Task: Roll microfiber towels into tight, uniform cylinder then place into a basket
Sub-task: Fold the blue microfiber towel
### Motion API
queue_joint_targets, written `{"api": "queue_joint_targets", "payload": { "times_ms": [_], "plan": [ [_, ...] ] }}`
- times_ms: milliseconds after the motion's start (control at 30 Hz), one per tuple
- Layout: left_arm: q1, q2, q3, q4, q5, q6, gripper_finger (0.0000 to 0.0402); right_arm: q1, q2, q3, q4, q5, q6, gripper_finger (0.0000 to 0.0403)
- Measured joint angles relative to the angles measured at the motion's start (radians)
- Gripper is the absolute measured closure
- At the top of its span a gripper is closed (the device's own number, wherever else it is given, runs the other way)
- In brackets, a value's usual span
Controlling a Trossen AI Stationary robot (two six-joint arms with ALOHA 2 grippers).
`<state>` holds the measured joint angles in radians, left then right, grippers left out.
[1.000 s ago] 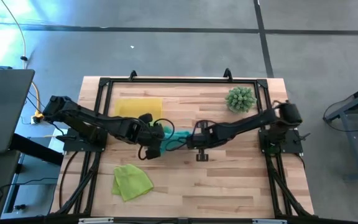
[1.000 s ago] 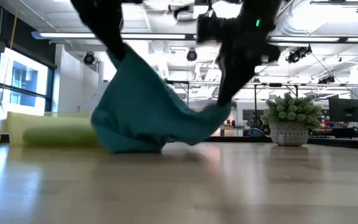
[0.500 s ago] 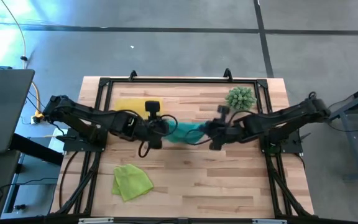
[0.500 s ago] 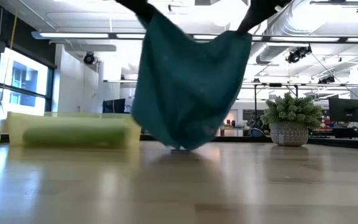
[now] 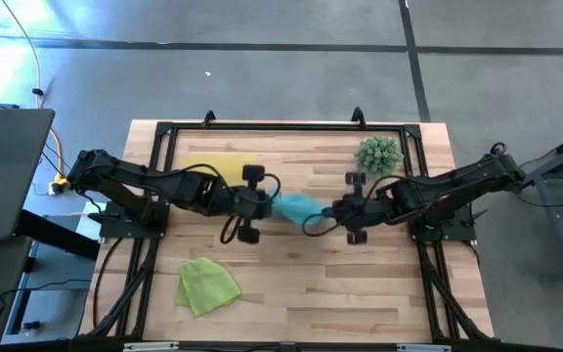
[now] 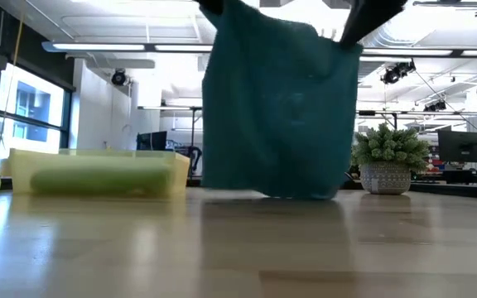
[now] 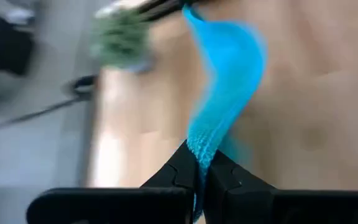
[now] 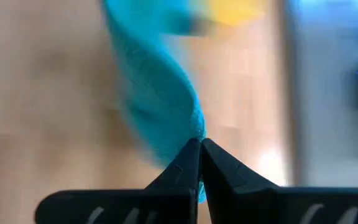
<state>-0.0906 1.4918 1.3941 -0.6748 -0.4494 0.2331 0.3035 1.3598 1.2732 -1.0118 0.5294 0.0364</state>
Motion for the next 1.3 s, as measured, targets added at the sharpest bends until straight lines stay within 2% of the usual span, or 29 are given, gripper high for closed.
{"api": "queue_joint_targets", "payload": {
  "times_ms": [133, 233, 400, 533, 633, 700, 833, 900, 967, 1133, 1233, 1300],
  "plan": [
    [0.037, 0.012, 0.0, 0.015, -0.231, 0.082, 0.0401, -0.024, 0.0, 0.0, -0.025, 0.321, -0.043, 0.0403],
    [0.081, 0.019, -0.002, 0.011, -0.299, 0.128, 0.0401, -0.053, 0.0, 0.0, -0.016, 0.48, -0.122, 0.0403],
    [0.15, 0.071, -0.003, 0.072, -0.368, 0.243, 0.0401, -0.096, 0.0, 0.0, 0.003, 0.634, -0.238, 0.0403],
    [0.17, 0.095, -0.001, 0.095, -0.493, 0.253, 0.0401, -0.103, 0.0, 0.0, -0.002, 0.64, -0.212, 0.0403],
    [0.157, 0.106, -0.001, 0.058, -0.502, 0.194, 0.0401, -0.102, 0.0, 0.0, -0.015, 0.535, -0.134, 0.0403],
    [0.141, 0.105, 0.0, 0.022, -0.437, 0.109, 0.0401, -0.1, 0.0, 0.0, -0.041, 0.406, -0.037, 0.0403],
    [0.104, 0.113, 0.0, -0.101, -0.131, -0.153, 0.0401, -0.097, 0.007, -0.017, -0.074, 0.08, 0.177, 0.0403],
    [0.078, 0.144, 0.0, -0.151, 0.017, -0.274, 0.0401, -0.081, 0.008, -0.08, -0.039, -0.052, 0.219, 0.0403],
    [0.054, 0.19, -0.002, -0.204, 0.121, -0.366, 0.0401, -0.058, 0.009, -0.164, 0.039, -0.162, 0.235, 0.0403],
    [-0.014, 0.325, -0.001, -0.201, 0.368, -0.413, 0.0401, -0.005, 0.01, -0.366, 0.275, -0.386, 0.311, 0.0403],
    [-0.028, 0.39, -0.001, -0.185, 0.506, -0.419, 0.0401, 0.024, 0.01, -0.439, 0.41, -0.468, 0.341, 0.0403],
    [-0.024, 0.411, 0.002, -0.166, 0.559, -0.431, 0.0401, 0.037, 0.009, -0.473, 0.479, -0.51, 0.339, 0.0403]
  ]
}}
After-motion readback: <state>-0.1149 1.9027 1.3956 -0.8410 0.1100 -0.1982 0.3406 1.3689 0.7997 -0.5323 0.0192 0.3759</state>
